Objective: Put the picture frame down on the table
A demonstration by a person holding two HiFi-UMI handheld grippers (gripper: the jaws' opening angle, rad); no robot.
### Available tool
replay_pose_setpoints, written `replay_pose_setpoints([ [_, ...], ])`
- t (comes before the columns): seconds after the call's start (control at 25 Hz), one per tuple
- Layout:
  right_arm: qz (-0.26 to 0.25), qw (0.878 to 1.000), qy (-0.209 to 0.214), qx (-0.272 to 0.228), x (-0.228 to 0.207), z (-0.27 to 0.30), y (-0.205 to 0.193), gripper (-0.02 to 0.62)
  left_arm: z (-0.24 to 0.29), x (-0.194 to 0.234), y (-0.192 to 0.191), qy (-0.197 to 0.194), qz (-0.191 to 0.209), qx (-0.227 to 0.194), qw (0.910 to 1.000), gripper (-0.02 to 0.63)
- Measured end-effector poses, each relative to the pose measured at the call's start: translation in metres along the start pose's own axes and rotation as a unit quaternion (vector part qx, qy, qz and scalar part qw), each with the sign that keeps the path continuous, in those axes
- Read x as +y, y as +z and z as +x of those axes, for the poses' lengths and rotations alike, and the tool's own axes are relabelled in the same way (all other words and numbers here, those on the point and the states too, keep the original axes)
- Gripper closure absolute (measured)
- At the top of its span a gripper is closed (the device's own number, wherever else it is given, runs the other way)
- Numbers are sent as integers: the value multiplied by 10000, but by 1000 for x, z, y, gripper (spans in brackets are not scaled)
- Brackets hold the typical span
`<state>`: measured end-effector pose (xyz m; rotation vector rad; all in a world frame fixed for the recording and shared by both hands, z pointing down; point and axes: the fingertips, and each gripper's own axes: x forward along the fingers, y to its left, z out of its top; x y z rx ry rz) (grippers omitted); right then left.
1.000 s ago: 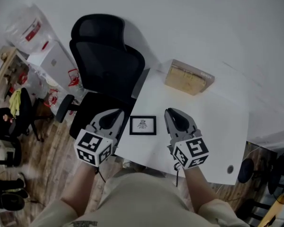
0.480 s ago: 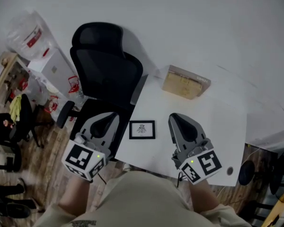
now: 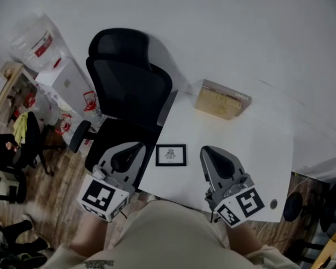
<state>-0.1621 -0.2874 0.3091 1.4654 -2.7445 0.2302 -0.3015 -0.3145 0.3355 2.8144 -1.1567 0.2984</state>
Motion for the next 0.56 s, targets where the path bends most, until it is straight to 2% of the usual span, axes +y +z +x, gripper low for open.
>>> replay_pose_setpoints([
  [0.56,85,9999,31,45,8,0,-5,572,-9,4,-4,137,-26,8,9999,583],
])
